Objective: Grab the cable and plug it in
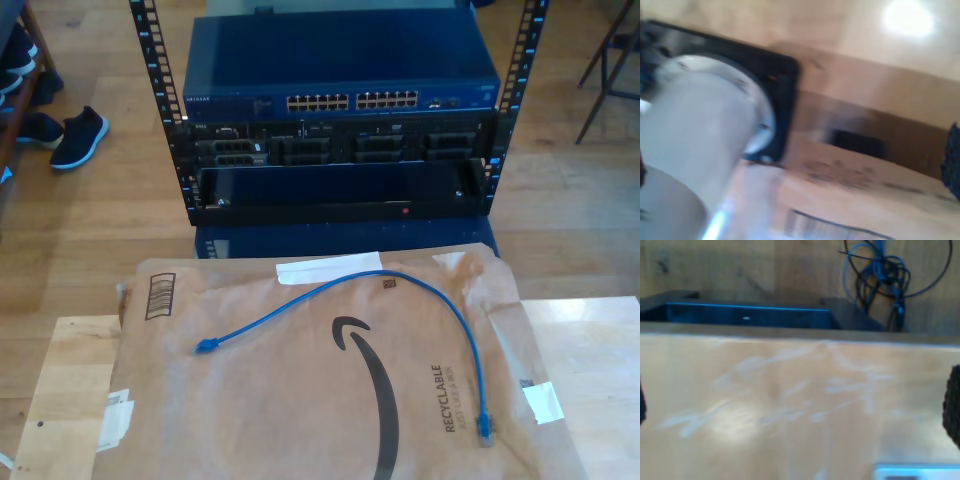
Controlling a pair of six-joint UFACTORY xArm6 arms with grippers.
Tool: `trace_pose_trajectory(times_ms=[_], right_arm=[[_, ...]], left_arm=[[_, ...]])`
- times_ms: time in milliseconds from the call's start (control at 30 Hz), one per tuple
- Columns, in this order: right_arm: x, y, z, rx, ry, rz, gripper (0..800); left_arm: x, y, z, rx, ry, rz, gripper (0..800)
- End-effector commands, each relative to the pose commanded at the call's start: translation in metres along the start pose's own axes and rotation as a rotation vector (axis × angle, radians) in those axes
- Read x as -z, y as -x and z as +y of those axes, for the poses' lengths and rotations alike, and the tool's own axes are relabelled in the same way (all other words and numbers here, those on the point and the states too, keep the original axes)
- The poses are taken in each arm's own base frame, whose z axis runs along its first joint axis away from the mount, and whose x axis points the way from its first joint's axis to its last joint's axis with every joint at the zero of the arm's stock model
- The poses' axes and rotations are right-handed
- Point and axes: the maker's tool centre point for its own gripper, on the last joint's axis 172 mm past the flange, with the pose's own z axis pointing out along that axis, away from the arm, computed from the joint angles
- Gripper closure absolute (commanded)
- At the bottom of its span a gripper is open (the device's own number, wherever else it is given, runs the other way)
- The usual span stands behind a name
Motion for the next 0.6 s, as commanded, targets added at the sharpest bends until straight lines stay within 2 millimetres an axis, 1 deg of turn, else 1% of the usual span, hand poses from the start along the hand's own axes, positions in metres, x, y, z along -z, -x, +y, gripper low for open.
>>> trace_pose_trajectory(times_ms=[100, 133, 200, 267, 367, 467, 533, 600], right_arm=[[0.012, 0.026, -0.041, 0.018, -0.021, 0.014, 3], [0.015, 0.038, -0.053, 0.031, -0.024, 0.013, 3], [0.022, 0.065, -0.07, 0.056, -0.008, 0.0, 3], [0.027, 0.093, -0.083, 0.069, 0.025, -0.016, 3], [0.032, 0.14, -0.102, 0.123, 0.033, -0.013, 3], [0.036, 0.191, -0.119, 0.165, 0.024, -0.005, 3], [0.039, 0.229, -0.134, 0.201, 0.035, 0.0, 3], [0.04, 0.27, -0.148, 0.227, 0.051, 0.009, 3]], left_arm=[[0.006, 0.019, 0.022, -0.007, 0.0, 0.022, 0], [0.009, 0.029, 0.031, -0.008, 0.0, 0.027, 0], [0.012, 0.047, 0.048, 0.009, -0.004, 0.027, 0], [0.013, 0.061, 0.062, 0.031, -0.012, 0.017, 0], [0.015, 0.08, 0.079, 0.022, -0.018, 0.012, 0], [0.016, 0.093, 0.092, 0.035, -0.016, 0.011, 0], [0.017, 0.103, 0.099, 0.032, -0.016, 0.022, 0], [0.014, 0.115, 0.102, 0.026, -0.025, 0.034, 0]])
